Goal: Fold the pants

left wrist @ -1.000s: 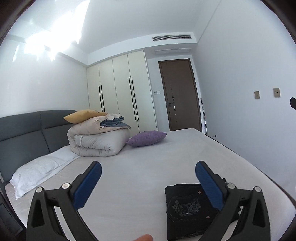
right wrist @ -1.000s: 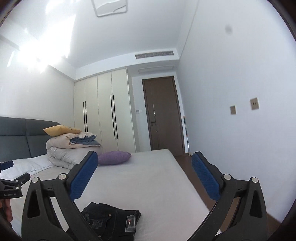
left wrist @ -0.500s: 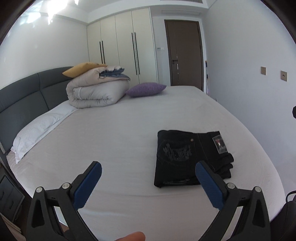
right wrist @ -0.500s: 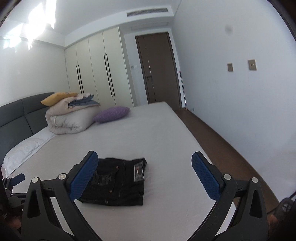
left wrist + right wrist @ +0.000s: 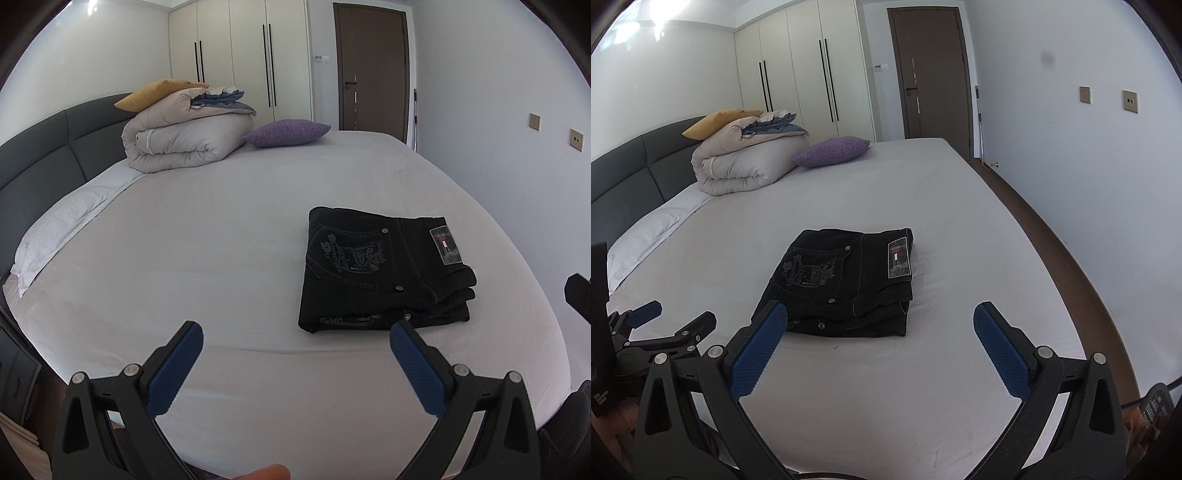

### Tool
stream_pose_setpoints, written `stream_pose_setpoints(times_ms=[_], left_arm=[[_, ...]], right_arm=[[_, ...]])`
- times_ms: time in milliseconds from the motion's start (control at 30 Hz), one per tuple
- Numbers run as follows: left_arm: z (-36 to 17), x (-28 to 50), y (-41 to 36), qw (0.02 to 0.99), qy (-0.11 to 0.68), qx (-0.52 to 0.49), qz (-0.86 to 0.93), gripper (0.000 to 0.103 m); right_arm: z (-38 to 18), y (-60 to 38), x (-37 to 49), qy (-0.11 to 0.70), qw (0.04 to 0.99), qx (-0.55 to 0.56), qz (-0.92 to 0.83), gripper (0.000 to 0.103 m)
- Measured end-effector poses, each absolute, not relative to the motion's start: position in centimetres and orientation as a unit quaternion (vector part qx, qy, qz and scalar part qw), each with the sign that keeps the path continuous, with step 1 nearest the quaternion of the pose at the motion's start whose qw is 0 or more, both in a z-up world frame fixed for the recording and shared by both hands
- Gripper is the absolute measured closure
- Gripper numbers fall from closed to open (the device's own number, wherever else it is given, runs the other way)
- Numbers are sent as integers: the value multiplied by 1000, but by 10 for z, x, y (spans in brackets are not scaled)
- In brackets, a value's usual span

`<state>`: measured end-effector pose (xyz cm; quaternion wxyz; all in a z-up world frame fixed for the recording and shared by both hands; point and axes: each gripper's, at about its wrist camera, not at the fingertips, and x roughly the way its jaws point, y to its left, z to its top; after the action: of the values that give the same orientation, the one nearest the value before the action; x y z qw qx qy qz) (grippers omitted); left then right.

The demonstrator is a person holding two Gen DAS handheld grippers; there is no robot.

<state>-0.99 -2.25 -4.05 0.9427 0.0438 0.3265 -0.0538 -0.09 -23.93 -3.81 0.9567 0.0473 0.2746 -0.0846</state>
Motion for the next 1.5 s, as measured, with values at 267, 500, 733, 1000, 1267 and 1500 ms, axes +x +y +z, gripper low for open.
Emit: stream_pose_setpoints(times_ms=[267,500,733,1000,1267,1500], left_arm=[[-46,-9,-22,939,336,42,-57,0],[-50,-9,-24,936,344,43,-61,0],[-54,-6,-23,933,352,39,-59,0],[-60,-4,-23,929,364,38,-60,0],[-63,-2,-24,927,367,37,-60,0],[-65,-1,-24,926,370,36,-61,0]], right_arm=[[-46,-239,9,290,952,49,-85,0],[-49,-233,15,303,948,47,-80,0],[-60,-236,25,322,942,55,-83,0],[-74,-239,36,345,933,60,-86,0],[-86,-235,47,358,928,59,-83,0],[-95,-230,55,367,925,61,-81,0]])
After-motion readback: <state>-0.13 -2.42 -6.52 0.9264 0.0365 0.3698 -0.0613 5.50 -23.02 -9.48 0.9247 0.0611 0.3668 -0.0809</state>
